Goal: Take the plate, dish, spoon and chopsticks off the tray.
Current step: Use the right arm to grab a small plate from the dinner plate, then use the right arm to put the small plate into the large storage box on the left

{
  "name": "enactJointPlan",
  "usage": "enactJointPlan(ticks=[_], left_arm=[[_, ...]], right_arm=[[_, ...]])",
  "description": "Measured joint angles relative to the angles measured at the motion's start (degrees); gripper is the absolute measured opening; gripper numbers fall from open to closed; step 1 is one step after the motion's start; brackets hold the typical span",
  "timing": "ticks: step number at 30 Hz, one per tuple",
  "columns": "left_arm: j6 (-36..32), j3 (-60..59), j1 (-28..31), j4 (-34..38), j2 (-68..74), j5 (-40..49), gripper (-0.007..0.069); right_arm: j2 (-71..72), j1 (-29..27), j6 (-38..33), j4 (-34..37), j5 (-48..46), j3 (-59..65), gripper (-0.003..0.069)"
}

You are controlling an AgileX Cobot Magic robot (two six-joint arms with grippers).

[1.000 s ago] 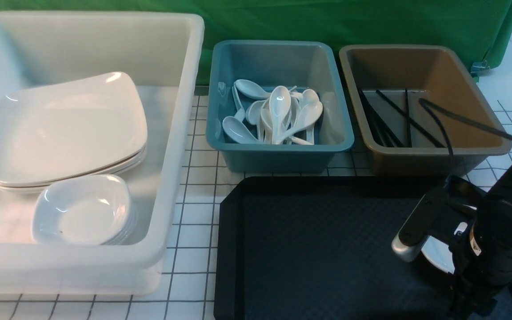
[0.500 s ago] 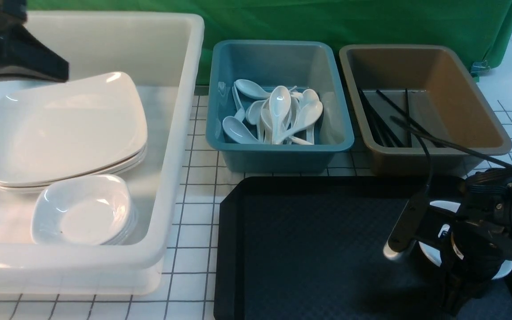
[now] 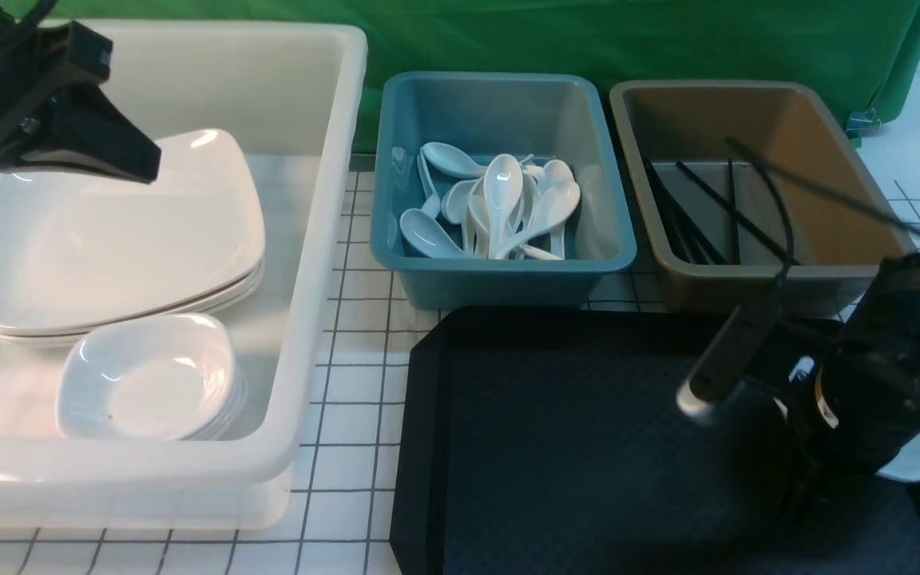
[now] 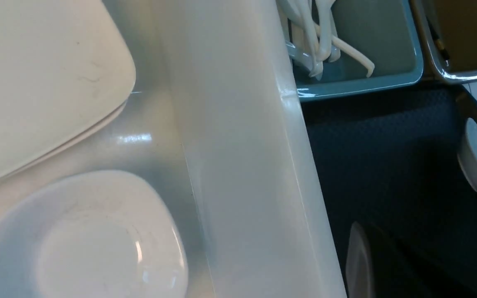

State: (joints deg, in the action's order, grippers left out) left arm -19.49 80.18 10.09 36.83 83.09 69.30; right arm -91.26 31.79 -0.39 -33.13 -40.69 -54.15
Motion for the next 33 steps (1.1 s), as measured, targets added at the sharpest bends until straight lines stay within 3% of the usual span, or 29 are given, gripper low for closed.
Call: enactJointPlan(ticks=[5,9,16,22,27,33], left_arm=[[0.3,0.0,0.0,-0.6,-0.3,-2.3,0.0004],[1.4,0.0,0.6,0.1,-0.3,-1.9,0.0004],[2.0,3.9,12.4,8.7,-0.7,0.1,0.0004],[3.7,4.6,20.2,4.7,-3.5,0.3,0.0004],[5.0,4.6,20.7,-1.1,-5.5,0.4,0.0004],[5.2,4.6,20.7,-2.4,-5.8,0.5,0.0004]], right_arm=[[9.4,9.2,-5.6,16.2,-5.2,-13.5,0.0073],[11.2,15.1,-9.6,23.3,-4.7,-21.4,0.0073],[-0.8,25.2,-24.9,38.5,-1.0,-40.4,0.0073],[-18.6,28.1,-33.6,39.8,-0.7,-56.5,0.0073],[-32.1,28.5,-38.6,39.2,-0.7,-70.1,0.0073],[-43.5,28.5,-39.6,34.4,-0.4,-78.4,0.0073]])
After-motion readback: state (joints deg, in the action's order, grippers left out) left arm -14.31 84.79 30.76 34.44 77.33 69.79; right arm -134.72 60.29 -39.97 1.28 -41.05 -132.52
